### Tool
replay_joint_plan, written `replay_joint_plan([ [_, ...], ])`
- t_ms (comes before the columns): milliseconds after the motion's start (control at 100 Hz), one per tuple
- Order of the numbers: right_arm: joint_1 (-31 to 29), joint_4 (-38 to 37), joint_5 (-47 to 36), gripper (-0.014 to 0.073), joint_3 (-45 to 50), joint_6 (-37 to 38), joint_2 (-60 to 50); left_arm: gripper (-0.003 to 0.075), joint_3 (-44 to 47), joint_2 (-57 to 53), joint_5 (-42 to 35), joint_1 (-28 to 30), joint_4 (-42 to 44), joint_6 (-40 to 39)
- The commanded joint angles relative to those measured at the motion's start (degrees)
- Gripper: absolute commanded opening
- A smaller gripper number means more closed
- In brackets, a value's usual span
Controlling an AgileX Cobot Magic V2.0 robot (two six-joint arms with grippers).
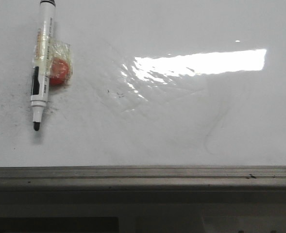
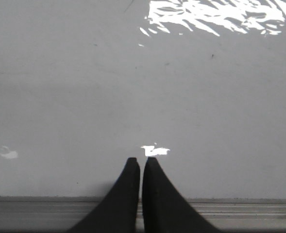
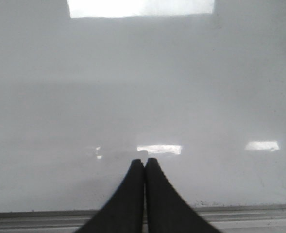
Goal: Write number 8 on whiteboard
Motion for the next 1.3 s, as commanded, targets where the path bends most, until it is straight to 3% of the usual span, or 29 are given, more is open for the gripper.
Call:
replay_joint_plan([
  [0,-0.11,0.32,-1.90,-0.0063,0.76,-0.29,-1.28,-0.0020,1.76,-1.85,-2.96,0.24,0.11,-0.42],
  [620,-0.11,0.32,-1.90,-0.0064,0.76,-0.29,-1.28,-0.0020,1.76,-1.85,-2.96,0.24,0.11,-0.42],
  [1020,-0.11,0.32,-1.90,-0.0063,0.76,-0.29,-1.28,-0.0020,1.76,-1.85,-3.96,0.24,6.97,0.79],
  [1140,-0.11,0.09,-1.90,-0.0063,0.76,-0.29,-1.28,-0.0020,1.76,-1.85,-5.19,0.24,13.22,0.79],
  [1290,-0.11,0.09,-1.90,-0.0063,0.76,-0.29,-1.28,-0.0020,1.76,-1.85,-6.57,0.24,11.37,0.79],
])
